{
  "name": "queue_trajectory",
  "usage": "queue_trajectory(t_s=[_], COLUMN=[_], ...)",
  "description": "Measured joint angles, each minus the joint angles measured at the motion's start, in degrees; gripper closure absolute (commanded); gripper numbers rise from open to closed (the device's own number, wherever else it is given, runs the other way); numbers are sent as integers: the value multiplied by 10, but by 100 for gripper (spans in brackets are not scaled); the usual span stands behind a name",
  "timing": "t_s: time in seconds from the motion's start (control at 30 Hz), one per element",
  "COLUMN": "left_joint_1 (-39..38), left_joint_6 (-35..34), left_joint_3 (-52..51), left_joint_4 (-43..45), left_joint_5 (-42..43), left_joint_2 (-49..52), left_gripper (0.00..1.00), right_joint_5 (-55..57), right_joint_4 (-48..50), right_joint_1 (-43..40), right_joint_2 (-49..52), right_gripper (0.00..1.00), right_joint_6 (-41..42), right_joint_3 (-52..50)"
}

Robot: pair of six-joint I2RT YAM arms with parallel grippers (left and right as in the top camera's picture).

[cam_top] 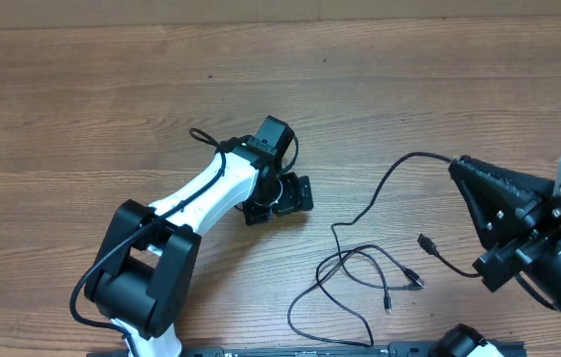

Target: Untangle cables

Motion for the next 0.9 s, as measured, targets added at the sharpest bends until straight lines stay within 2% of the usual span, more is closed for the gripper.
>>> queue_trajectory(t_s=[0.17,0.27,0.33,0.47,0.53,0.6,0.73,0.9], left_joint_1=[0,0,0,0,-4,-13,-41,-89], left_joint_6=[42,67,76,74,73,75,72,10], left_joint_3=[0,0,1,3,2,-1,-16,-38], left_joint_4=[-4,-28,-66,-171,-191,-189,-157,-85], left_joint_5=[31,80,121,198,219,226,217,190], left_joint_2=[-35,-73,-98,-116,-116,-116,-116,-116], left_gripper=[7,7,4,5,3,0,0,0], right_joint_5=[50,91,115,136,141,145,149,151], right_joint_4=[-23,-39,-52,-58,-58,-59,-72,-86], right_joint_1=[0,0,0,0,0,0,0,0], right_joint_2=[1,5,10,22,25,26,24,25], right_gripper=[96,96,96,96,96,96,96,96], right_joint_6=[0,1,1,3,2,2,2,2], right_joint_3=[0,0,0,0,0,0,0,0])
